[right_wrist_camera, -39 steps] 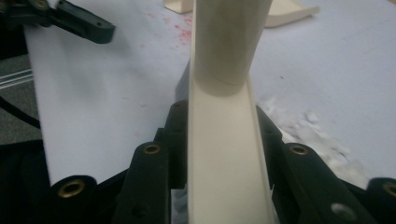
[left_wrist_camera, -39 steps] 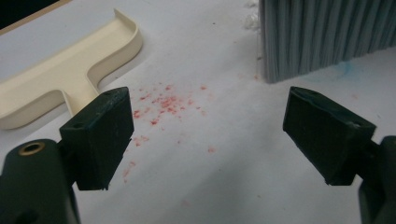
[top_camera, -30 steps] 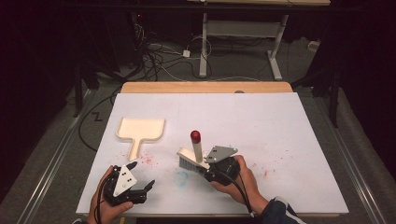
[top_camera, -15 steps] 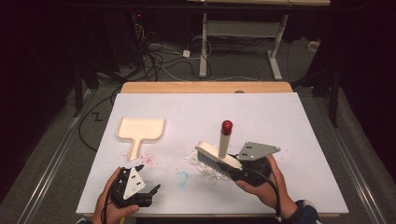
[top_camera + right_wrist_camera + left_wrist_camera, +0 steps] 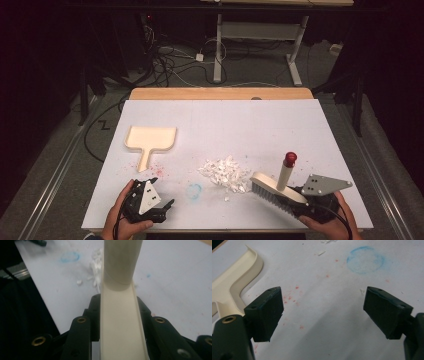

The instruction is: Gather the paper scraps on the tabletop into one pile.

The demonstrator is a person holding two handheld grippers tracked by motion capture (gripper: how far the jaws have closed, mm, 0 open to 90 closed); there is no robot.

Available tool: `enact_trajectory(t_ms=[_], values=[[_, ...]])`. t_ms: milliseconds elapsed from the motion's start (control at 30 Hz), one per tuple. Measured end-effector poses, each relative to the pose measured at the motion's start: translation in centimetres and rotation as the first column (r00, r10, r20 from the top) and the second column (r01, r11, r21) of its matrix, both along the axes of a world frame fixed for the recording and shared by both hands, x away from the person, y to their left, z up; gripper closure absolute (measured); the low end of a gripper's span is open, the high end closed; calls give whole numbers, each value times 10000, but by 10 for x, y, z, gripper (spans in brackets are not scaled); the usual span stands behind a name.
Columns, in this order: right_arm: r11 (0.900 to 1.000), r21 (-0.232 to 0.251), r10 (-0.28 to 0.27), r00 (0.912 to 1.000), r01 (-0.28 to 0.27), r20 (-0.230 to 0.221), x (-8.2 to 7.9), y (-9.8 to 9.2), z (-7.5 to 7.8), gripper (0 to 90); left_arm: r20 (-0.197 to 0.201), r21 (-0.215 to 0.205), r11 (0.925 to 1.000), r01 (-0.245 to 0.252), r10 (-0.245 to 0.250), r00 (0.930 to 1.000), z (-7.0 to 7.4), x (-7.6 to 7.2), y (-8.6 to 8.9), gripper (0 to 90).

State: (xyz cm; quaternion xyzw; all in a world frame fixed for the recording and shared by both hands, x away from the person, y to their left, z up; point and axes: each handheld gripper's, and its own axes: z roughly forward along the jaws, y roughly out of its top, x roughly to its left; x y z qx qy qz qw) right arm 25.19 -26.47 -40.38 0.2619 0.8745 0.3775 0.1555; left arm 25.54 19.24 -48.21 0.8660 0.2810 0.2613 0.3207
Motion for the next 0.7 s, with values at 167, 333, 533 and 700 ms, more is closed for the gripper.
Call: enact_trajectory(t_ms=[167, 333, 533, 700], values=[[9998, -199, -98, 9994, 92, -338, -15, -6, -7, 680, -21, -4, 10000, -2, 2, 10000, 0, 0, 0, 154], [9993, -311, -241, 9985, 226, -487, -15, 7, -20, 681, -90, 15, 9999, 131, -131, 9999, 0, 1, -3, 154], [9997, -162, -202, 9996, 199, -222, 4, 25, -24, 681, -192, 103, 9995, 302, -300, 9994, -1, 2, -6, 154], [9994, -314, -108, 9999, 109, 32, 24, 49, -28, 682, -237, 137, 9992, 383, -379, 9990, -3, 2, -6, 154]])
